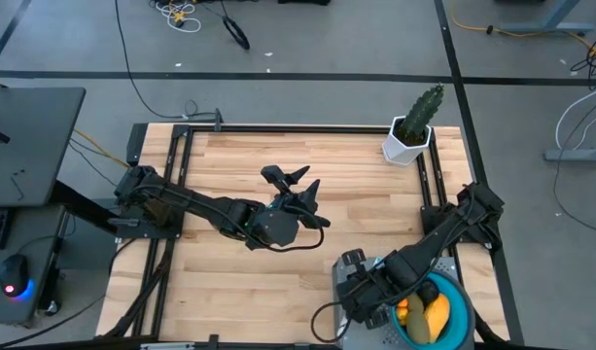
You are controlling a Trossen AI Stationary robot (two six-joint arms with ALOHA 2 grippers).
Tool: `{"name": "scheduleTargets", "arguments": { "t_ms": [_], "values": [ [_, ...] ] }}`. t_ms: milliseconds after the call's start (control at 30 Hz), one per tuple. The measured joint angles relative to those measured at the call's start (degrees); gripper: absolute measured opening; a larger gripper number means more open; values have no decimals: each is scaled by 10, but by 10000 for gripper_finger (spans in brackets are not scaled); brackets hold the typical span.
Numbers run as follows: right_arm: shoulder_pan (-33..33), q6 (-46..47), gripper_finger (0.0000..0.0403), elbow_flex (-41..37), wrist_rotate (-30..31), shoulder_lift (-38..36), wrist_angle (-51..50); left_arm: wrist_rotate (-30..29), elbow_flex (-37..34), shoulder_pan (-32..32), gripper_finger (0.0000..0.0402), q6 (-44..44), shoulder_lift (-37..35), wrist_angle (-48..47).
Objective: Pick & Place Fruit
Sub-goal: Put the white patterned table knife on the shelf
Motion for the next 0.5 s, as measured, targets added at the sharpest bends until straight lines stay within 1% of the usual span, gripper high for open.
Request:
{"name": "scheduleTargets", "arguments": {
  "t_ms": [500],
  "values": [
    [28, 19, 48, 1, -13, -1, -38, 0, 0, 0, 208, 0, 0, 0]
  ]
}}
